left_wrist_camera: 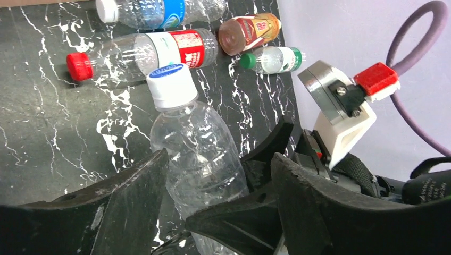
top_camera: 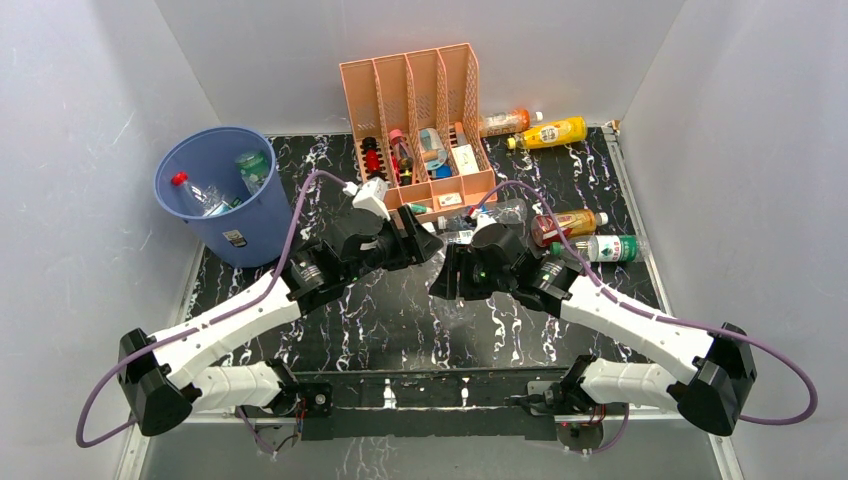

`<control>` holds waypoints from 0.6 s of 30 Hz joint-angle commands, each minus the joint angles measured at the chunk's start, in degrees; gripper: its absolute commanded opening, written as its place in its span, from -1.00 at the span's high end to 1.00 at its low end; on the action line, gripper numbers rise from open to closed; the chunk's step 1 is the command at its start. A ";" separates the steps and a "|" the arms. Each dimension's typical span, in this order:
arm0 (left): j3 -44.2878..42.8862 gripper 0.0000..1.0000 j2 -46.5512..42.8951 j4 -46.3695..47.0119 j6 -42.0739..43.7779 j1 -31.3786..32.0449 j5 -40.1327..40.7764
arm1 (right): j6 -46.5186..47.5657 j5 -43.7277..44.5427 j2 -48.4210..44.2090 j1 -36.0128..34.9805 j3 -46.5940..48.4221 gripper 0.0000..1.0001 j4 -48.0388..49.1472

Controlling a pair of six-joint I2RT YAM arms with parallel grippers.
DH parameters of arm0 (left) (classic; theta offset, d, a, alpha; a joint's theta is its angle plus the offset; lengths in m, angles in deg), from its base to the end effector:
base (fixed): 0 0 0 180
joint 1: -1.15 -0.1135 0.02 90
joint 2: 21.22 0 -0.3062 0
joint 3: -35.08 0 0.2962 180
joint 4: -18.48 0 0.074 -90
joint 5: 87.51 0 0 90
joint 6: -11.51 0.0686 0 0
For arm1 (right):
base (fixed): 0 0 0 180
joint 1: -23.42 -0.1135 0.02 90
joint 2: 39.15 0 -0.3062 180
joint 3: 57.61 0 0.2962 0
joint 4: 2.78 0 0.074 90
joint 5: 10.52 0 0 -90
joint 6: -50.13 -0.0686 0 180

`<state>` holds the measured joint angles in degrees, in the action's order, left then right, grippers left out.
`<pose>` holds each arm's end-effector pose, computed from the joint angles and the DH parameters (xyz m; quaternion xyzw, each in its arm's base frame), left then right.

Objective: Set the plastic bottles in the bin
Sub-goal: Pick up the plastic bottle at the center of the board.

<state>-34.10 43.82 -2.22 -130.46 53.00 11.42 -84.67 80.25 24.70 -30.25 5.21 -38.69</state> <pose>0.2073 -0.2467 0.3721 -0.0474 0.7991 -0.4307 0.4168 0.1756 0.2373 0.2973 -0.0662 0.8922 0.3344 0.2962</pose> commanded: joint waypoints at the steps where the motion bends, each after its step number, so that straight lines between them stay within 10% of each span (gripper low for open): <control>1: -2.65 -0.46 0.03 -1.63 2.07 -0.01 2.31 | 1.09 -2.39 -1.71 -0.10 3.16 -0.01 2.33; 7: -3.79 -0.78 3.20 -2.59 1.74 -0.07 0.67 | 1.38 -4.47 -1.35 -0.20 3.67 -0.01 4.08; 18: -5.68 -0.75 8.17 -1.87 1.33 0.03 -0.64 | 2.41 -5.49 0.89 -1.48 6.90 -0.01 6.17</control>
<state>-36.59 50.81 -4.84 -129.65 52.15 12.62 -83.47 76.23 24.73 -30.44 8.12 -38.28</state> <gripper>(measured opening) 0.893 0.610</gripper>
